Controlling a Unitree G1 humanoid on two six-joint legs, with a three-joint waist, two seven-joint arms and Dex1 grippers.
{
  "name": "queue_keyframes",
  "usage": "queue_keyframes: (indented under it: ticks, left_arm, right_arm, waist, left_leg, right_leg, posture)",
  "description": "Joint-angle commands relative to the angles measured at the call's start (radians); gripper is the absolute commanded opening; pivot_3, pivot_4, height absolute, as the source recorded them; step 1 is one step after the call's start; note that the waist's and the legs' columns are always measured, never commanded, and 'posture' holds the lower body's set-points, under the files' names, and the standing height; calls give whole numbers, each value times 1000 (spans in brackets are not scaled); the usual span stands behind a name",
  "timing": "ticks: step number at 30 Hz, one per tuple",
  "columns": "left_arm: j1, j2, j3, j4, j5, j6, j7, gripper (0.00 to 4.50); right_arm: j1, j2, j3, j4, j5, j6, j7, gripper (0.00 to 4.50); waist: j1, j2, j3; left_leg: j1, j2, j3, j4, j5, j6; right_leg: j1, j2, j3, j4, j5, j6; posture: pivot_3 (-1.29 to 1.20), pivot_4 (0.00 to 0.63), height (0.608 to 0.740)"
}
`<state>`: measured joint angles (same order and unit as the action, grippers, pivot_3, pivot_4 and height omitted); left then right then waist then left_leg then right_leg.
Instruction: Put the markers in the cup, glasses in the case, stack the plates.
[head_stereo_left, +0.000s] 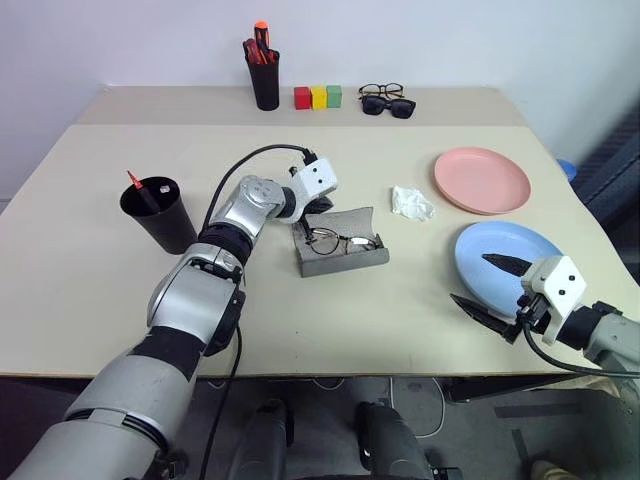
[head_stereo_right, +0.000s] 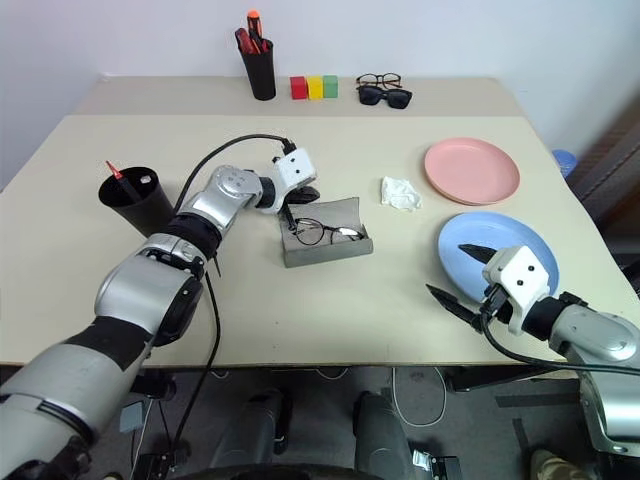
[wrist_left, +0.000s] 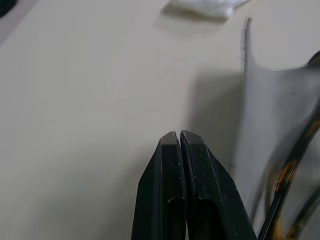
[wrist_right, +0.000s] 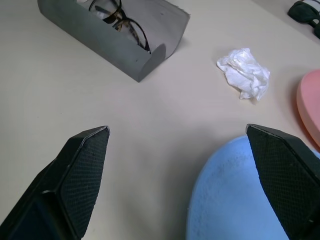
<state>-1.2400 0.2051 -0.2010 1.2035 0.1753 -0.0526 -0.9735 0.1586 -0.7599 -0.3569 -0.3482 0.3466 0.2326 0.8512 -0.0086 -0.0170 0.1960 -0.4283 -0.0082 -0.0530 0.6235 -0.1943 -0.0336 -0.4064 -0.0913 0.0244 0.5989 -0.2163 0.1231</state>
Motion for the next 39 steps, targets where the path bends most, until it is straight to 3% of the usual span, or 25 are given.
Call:
queue_keyframes:
  ticks: [1,6,18,24,29,33,39]
  left_arm:
    - [56,40,-1,-116,-52,62,-218,43]
    - [189,80,-55,-351,-66,179,-359,43]
    - [447,143,-160,-806,-53,337,-340,43]
    - [451,75,-2,-885,-179,280,-170,43]
    - [482,82,34,-1037,-289,306,-186,43]
    - [525,111,34,-1141,-402,418,-245,1297]
    - [563,150,-6,-1215,-441,495,-255,4388]
  right_arm:
    - [-3,-1,-17,-15,8,-12,-7,4500]
    - [3,4,-16,-2,3,-14,-13,4500]
    - [-13,7,-14,34,-28,3,-74,4500]
    - [-20,8,-15,65,-30,44,-110,4500]
    - [0,14,-10,103,-30,61,-112,4500]
    - [0,21,11,128,-38,60,-113,4500]
    - [-31,30,50,160,-46,67,-116,4500]
  waist:
    - [-3,0,0]
    - [-5,3,-2]
    - [-2,7,-6]
    - [1,7,-6]
    - [0,6,-5]
    - [-4,8,-6]
    - [-4,8,-6]
  left_leg:
    - [0,0,0,0,0,0]
    - [2,1,0,0,0,0]
    - [3,1,-1,5,-1,2]
    - [3,1,-1,6,-1,2]
    - [1,1,-1,5,-1,2]
    - [2,1,-1,5,-1,2]
    - [2,1,-1,6,-1,2]
  right_leg:
    - [0,0,0,0,0,0]
    - [1,0,0,2,0,-1]
    - [5,0,0,3,-1,-1]
    - [5,0,0,2,-1,-1]
    - [3,0,0,3,0,-1]
    - [3,0,0,3,0,-1]
    - [3,0,0,4,-1,-1]
  posture:
    - [0,150,740]
    - [0,150,740]
    - [0,150,740]
    - [0,150,740]
    - [0,150,740]
    - [0,150,740]
    - [0,150,740]
